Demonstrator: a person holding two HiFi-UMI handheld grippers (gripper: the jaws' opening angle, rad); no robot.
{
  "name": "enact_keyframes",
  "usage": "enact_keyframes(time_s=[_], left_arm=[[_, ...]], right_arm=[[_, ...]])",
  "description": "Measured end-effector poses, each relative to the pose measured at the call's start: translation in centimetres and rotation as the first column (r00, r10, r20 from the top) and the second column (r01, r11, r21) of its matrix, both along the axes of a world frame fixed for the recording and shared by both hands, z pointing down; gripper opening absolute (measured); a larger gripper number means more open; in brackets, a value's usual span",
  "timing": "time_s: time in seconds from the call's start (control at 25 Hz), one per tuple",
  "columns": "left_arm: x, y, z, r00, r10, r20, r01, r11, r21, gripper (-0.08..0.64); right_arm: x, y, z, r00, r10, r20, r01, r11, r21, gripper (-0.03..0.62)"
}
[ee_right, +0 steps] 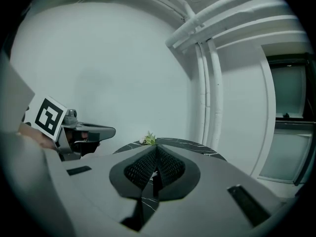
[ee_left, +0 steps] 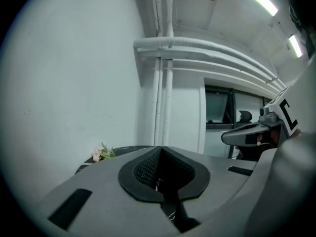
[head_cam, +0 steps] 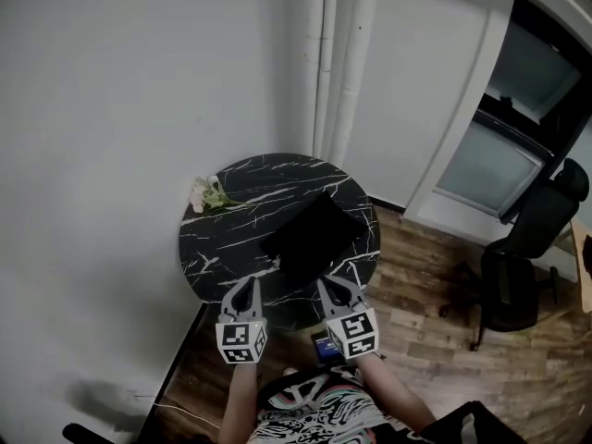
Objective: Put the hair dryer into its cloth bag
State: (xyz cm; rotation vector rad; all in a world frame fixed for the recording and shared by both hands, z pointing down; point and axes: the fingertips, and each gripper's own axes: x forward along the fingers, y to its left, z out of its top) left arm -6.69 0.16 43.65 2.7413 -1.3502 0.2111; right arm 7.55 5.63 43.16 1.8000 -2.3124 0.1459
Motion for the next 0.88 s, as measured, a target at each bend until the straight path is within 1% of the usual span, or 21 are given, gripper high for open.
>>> enact_keyframes(time_s=[0.2,0.36,0.44,0.68,0.88], left_arm=[[0.3,1.0,-0.4,1.0,0.0,0.028,-0.001,1.0,0.017,0.014],[0.2,1.5,0.3,0.999,-0.006,0.038,0.006,1.0,0.006,0.015],[0.4,1.5,0.4,0.999,-0.003,0.038,0.003,1.0,0.006,0.015],[0.6,1.4,0.3,0.999,0.003,0.043,-0.003,1.0,0.009,0.015],[0.9,1.1,0.2,1.0,0.005,0.026,-0.005,1.0,0.009,0.014]], right_arm=[[0.7,0.8,-0.3,1.0,0.005,-0.018,-0.005,1.0,0.005,0.02],[-0.2,1.9,0.5,0.998,-0.03,-0.063,0.03,1.0,-0.008,0.02],[-0.2,2.0,0.8,0.997,-0.039,-0.06,0.038,0.999,-0.016,0.02],[0.7,1.4,0.5,0.998,-0.018,-0.056,0.018,1.0,-0.009,0.019],[0.7,1.7,0.9,0.998,-0.019,-0.065,0.018,1.0,-0.02,0.019]])
